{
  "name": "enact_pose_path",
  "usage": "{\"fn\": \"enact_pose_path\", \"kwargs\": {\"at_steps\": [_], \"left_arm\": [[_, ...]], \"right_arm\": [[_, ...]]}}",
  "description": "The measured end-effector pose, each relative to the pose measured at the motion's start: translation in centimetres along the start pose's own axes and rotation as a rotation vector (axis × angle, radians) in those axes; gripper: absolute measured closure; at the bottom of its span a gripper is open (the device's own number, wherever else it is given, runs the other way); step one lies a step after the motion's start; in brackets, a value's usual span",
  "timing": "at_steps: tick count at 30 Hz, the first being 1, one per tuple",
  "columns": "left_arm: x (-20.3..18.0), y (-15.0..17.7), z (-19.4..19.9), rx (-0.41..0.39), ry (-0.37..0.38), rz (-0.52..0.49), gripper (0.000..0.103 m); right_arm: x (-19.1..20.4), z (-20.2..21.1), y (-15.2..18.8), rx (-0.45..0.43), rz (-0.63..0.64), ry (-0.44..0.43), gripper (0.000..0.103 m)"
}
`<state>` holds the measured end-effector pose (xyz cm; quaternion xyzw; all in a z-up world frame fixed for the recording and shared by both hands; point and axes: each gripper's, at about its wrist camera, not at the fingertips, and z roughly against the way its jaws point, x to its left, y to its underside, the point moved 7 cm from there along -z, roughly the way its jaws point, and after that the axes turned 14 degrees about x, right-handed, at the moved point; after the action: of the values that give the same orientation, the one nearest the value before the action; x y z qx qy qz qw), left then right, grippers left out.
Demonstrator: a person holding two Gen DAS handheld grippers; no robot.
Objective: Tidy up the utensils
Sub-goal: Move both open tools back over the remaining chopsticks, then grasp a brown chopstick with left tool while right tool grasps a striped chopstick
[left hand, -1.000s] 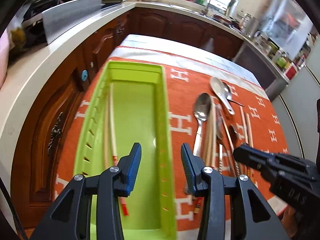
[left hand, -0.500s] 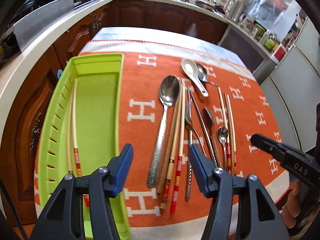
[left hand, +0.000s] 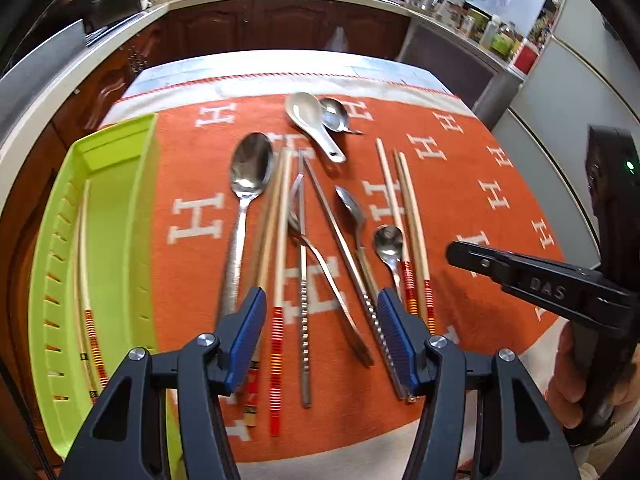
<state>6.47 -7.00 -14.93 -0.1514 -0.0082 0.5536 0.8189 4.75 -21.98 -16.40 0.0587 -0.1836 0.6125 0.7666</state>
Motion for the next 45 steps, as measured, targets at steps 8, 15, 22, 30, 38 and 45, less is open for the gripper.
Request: {"fn": "enact_pose_path", "kwargs": {"at_steps": [8,15,22,30,38,45], "left_arm": [[0.0,-0.3,-0.6,0.013,0.006,0.012,0.047],[0.3,-0.5,-1.2,0.023,0.008,0.028,0.047],[0.2,-0.6,-1.2,0.020,0.012,0.029,0.047],[0.5,-0.6,-0.7,0.003,0.011,0.043,0.047],[0.5,-0.6,-0.4,-0.006,0.019,0.045,0.047],[-0.8,-0.5,-0.1,-0.011,0.027,0.003,0.047]], "right_arm": [[0.2,-1.8,-0.4,0.035,0.016,0.002,0.096],[0.6,-2.3,-0.7,0.028,0.036,0.041,0.092],[0.8,-2.3,-1.3,0.006,0.043,0.156,0.082],[0.4,-2.2,-1.7,0.029,0.059,0.266,0.065],[1.1,-2.9,-0.9,0.007,0.125,0.365,0.066],[0.7,-2.3,-0.6,-0.010,0.121,0.318,0.097]]}}
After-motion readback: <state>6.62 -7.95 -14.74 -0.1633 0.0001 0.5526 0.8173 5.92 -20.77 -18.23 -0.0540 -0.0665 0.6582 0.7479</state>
